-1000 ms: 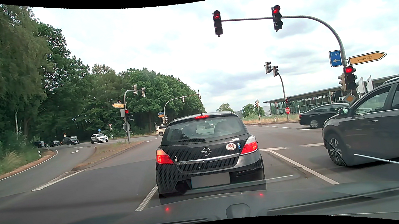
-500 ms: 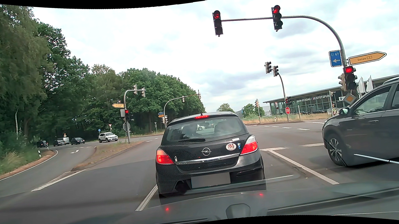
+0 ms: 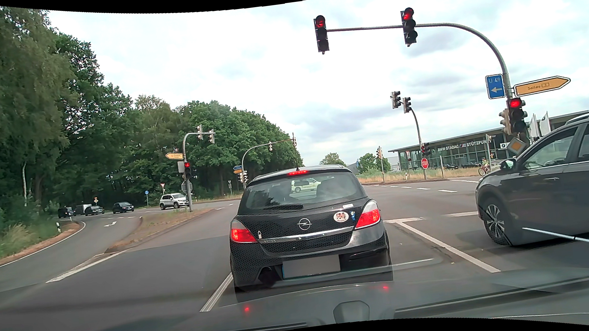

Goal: Follow the waypoints while adhering to traffic rules and regulations

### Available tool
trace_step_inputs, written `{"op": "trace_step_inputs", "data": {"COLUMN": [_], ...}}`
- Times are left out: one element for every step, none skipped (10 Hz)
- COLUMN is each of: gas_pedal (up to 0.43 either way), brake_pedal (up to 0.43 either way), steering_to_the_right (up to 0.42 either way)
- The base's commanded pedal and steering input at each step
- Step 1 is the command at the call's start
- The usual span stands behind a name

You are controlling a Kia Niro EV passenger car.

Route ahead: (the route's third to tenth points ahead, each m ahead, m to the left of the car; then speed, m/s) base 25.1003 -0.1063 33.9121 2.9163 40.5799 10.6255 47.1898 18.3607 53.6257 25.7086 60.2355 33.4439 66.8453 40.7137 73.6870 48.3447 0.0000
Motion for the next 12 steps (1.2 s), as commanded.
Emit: {"op": "trace_step_inputs", "data": {"gas_pedal": [0.000, 0.000, 0.000, 0.000, 0.000, 0.000, 0.000, 0.000, 0.000, 0.000, 0.000, 0.000], "brake_pedal": [0.226, 0.226, 0.232, 0.226, 0.226, 0.232, 0.226, 0.226, 0.232, 0.232, 0.226, 0.232], "steering_to_the_right": [-0.004, -0.004, -0.004, -0.004, -0.004, -0.004, -0.004, -0.004, -0.004, -0.004, -0.004, -0.004]}}
